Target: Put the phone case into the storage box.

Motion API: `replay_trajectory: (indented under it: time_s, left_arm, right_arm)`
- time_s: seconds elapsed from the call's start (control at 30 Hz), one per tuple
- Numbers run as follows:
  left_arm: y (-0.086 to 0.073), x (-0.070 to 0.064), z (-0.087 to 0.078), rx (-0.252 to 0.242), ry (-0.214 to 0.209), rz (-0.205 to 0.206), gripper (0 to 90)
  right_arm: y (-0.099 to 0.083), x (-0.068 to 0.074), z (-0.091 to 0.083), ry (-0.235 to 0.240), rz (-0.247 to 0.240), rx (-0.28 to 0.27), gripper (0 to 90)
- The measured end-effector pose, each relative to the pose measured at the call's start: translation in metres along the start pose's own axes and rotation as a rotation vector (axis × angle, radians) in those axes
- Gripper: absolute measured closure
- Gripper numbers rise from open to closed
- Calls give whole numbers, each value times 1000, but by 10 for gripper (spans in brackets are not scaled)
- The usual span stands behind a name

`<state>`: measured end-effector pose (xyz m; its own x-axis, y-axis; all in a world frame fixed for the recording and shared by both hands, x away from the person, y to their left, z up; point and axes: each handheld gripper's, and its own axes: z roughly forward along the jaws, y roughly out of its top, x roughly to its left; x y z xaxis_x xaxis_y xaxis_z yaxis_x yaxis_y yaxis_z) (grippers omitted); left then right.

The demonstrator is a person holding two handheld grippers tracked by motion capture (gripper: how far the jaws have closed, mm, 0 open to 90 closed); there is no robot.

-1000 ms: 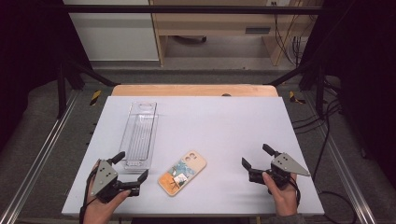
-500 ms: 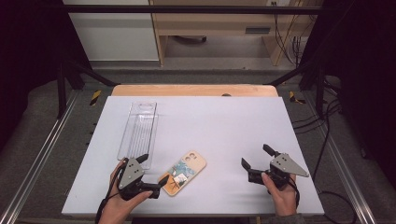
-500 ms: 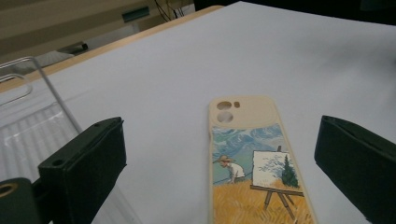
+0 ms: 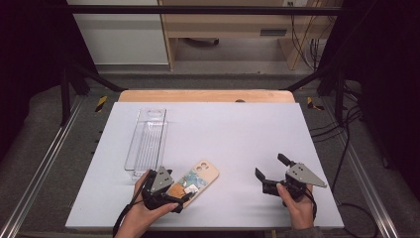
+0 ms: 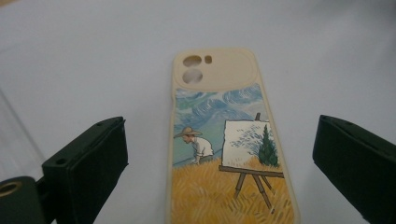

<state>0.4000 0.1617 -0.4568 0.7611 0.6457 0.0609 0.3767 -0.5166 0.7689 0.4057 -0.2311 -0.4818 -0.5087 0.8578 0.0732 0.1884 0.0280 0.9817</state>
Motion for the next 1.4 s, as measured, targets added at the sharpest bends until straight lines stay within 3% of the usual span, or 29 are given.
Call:
replay_trajectory:
  time_s: [0.17, 0.23, 0.37, 0.4, 0.67, 1.4]
  left_arm:
    - [2, -2, 8, 21, -8, -3, 39]
    - [3, -1, 16, 68, -27, -15, 39]
    - [3, -1, 23, 120, -40, -7, 39]
    - [3, -1, 28, 155, -41, 2, 40]
    - [1, 2, 37, 187, -38, -22, 43]
    - [3, 2, 44, 237, -70, -22, 45]
  right_arm:
    - [0, 0, 0, 2, 8, -1, 35]
    - [0, 1, 2, 5, 3, 4, 35]
    - [0, 2, 2, 7, 0, 6, 35]
    - [0, 2, 2, 10, -3, 6, 35]
    - [-1, 3, 3, 17, -4, 13, 34]
    - [-1, 2, 2, 28, 4, 12, 34]
